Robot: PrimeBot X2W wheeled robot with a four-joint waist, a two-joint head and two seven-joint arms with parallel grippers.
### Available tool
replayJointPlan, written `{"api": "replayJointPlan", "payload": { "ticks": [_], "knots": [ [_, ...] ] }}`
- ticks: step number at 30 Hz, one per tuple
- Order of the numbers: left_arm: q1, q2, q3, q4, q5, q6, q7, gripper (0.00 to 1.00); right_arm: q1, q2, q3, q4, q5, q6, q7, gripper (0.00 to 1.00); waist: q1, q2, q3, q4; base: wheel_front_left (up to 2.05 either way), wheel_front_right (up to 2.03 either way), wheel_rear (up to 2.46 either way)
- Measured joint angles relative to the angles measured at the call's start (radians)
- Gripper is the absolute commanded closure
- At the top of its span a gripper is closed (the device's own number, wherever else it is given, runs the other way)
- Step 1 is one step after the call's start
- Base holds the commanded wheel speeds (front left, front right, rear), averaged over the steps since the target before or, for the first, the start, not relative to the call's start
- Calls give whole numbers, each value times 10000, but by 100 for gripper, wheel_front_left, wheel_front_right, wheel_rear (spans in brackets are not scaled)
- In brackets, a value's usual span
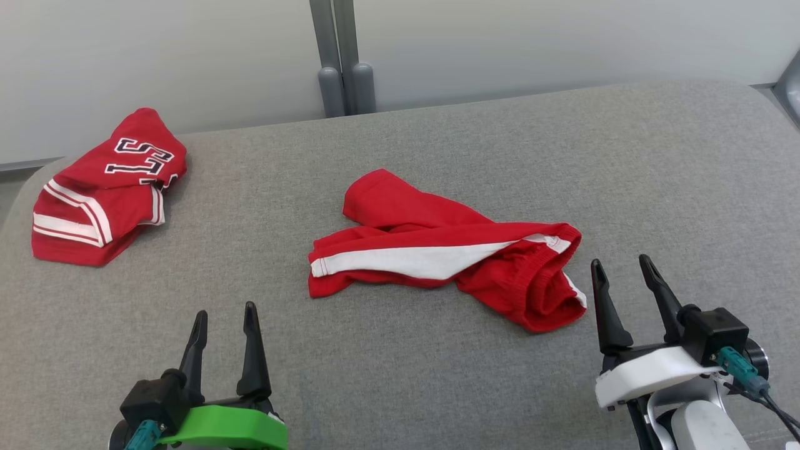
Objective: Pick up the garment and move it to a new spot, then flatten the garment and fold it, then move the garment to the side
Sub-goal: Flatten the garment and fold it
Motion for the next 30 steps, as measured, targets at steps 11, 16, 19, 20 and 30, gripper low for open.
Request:
{"api": "replayJointPlan", "payload": {
  "ticks": [11,16,19,20,30],
  "knots": [
    [-220,-4,-224,54,-19,0,0,0,-1591,-357,127,1743,1593,-2,1894,0,0,0,547,179,0,0,0],
    [-391,-6,-245,109,-46,0,0,0,-2236,-564,414,2502,2439,-2,2207,0,0,0,792,392,0,0,0],
    [-430,-6,-242,119,-46,0,0,0,-2511,-639,631,2890,3066,-2,2408,0,0,0,932,532,0,0,0],
    [-436,-6,-242,121,-46,0,0,0,-2572,-658,681,2989,3248,-2,2445,0,0,0,965,564,0,0,0],
    [-630,-6,-192,194,-2,-52,0,0,-3382,-1091,1214,4040,4431,-2,2382,0,0,0,1226,768,0,0,0]
  ]
}}
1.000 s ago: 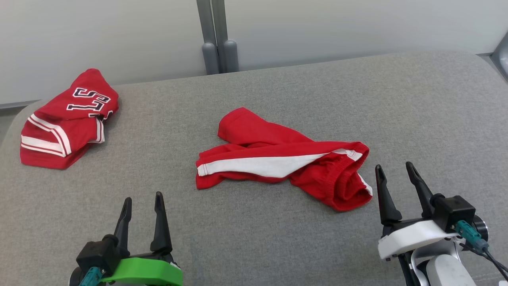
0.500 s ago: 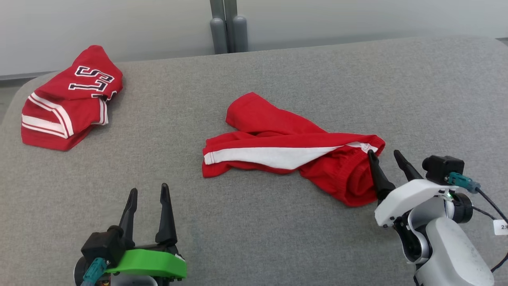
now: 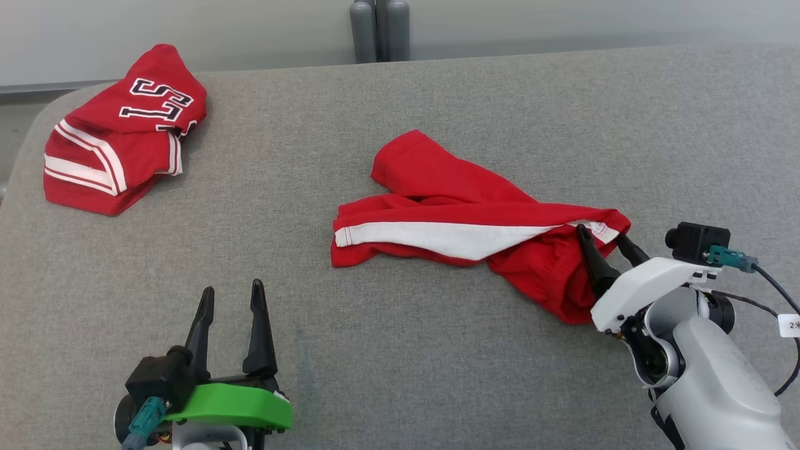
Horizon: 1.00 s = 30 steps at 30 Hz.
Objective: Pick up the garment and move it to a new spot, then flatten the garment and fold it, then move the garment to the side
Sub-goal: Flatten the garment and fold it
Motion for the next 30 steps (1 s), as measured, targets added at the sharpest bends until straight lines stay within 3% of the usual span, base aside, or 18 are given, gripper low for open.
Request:
{"api": "replayJointPlan", "payload": {
  "ticks": [1,4,6,8,12,18,22,30],
  "knots": [
    [-5,0,2,6,4,-6,0,0,-81,-42,63,104,117,0,2,7,0,1,18,9,0,0,0],
    [-16,0,-8,25,31,-12,0,0,-302,-194,201,403,282,0,-75,57,0,0,66,37,0,0,0],
    [-45,0,-13,29,33,-25,0,0,-448,-280,290,579,351,0,-130,73,0,0,95,58,0,0,0],
    [-50,0,-17,38,35,-23,0,0,-530,-349,407,711,393,0,-157,99,0,0,115,66,0,0,0],
    [-53,0,-38,69,35,-33,0,0,-577,-500,767,677,477,0,-232,100,0,0,127,27,0,0,0],
    [-335,2,-604,481,31,-489,-2,0,-330,-869,1244,-71,623,0,-295,100,0,0,119,-193,0,0,0],
    [-878,-4,-1292,1348,31,-817,-15,0,-39,-1168,1388,-663,713,0,-171,100,0,0,143,-424,0,0,0],
    [-2595,-10,-2094,3428,-238,-982,-15,0,81,-1317,1404,-1220,677,0,-73,100,0,0,348,-879,0,0,0]
  ]
}}
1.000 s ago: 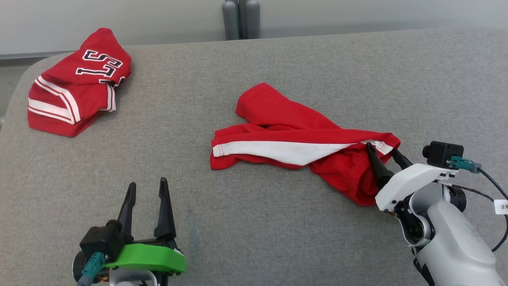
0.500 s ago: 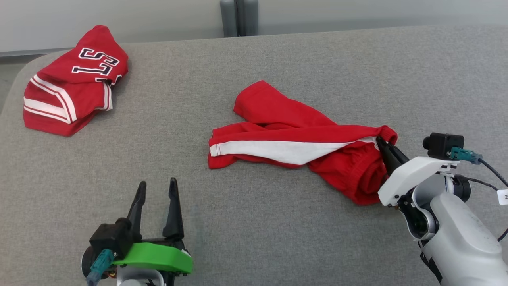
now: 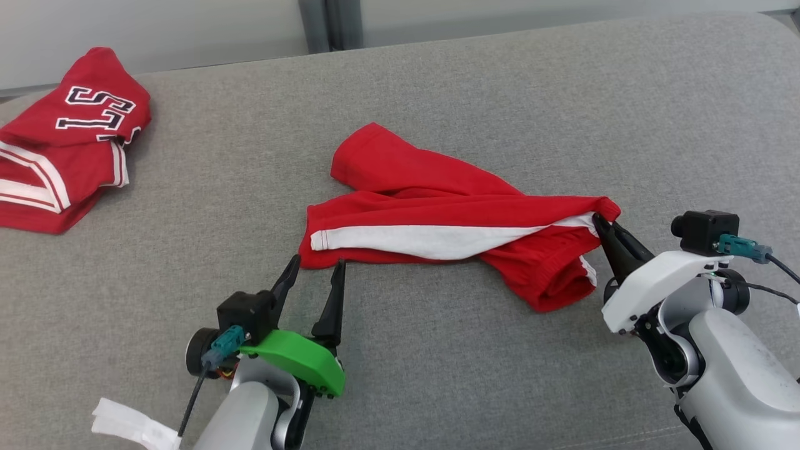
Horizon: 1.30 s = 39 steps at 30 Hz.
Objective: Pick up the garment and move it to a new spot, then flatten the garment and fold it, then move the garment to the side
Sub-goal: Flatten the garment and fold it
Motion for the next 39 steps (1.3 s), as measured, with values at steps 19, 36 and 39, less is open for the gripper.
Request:
{"api": "replayJointPlan", "payload": {
  "ticks": [19,36,39],
  "knots": [
    [-1496,-4,-458,1739,-815,240,0,0,-120,284,274,42,-69,0,-272,100,0,0,427,-587,0,0,0],
    [-1569,-4,-602,1979,-936,318,0,70,-235,326,564,232,42,0,-489,100,0,0,396,-711,0,0,0],
    [-1664,-4,-598,2098,-936,341,2,78,-281,336,625,240,58,0,-504,100,0,0,415,-757,0,0,0]
  ]
}}
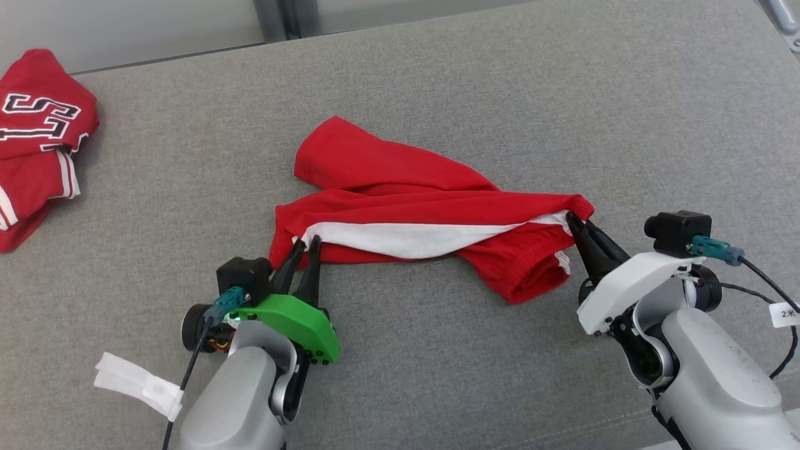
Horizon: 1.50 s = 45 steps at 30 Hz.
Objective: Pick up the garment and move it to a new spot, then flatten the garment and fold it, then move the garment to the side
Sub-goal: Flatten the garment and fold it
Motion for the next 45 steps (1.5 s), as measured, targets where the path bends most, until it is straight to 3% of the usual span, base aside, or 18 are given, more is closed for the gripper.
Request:
{"api": "replayJointPlan", "payload": {
  "ticks": [1,2,9,17,27,33,37,41,45],
  "knots": [
    [-62,0,19,31,0,27,-2,84,-5,0,21,2,4,0,-19,100,0,0,8,-18,0,0,0],
    [-104,0,48,36,0,65,-2,100,-10,2,42,2,4,0,-33,100,0,0,14,-32,0,0,0],
    [-155,0,514,-512,151,59,0,100,-83,-184,190,-247,-29,0,-376,100,0,0,-9,-110,0,0,0],
    [646,2,1634,-2821,602,-326,-2,100,-49,-1030,376,-1515,-389,0,-571,100,0,0,-408,-13,0,0,0],
    [2113,4,2541,-7137,731,-593,-2,100,735,-1929,-660,-5012,-842,0,21,100,0,0,-1390,105,0,0,0],
    [2452,144,2642,-9589,949,-535,123,100,1478,-2123,-1601,-7565,-1233,0,1045,100,0,0,-2055,143,0,0,0],
    [2401,384,2543,-10805,1131,-453,754,100,1679,-1962,-2196,-8961,-1289,0,1751,100,0,0,-2319,183,0,0,0],
    [1755,679,2658,-10890,1185,-420,1423,100,1608,-1829,-2508,-9440,-1264,0,2380,100,-1,0,-2192,239,0,0,0],
    [608,988,2926,-9833,1049,-458,1847,100,787,-1733,-1950,-8713,-1062,0,2731,100,0,0,-1802,298,0,0,0]
  ]
}}
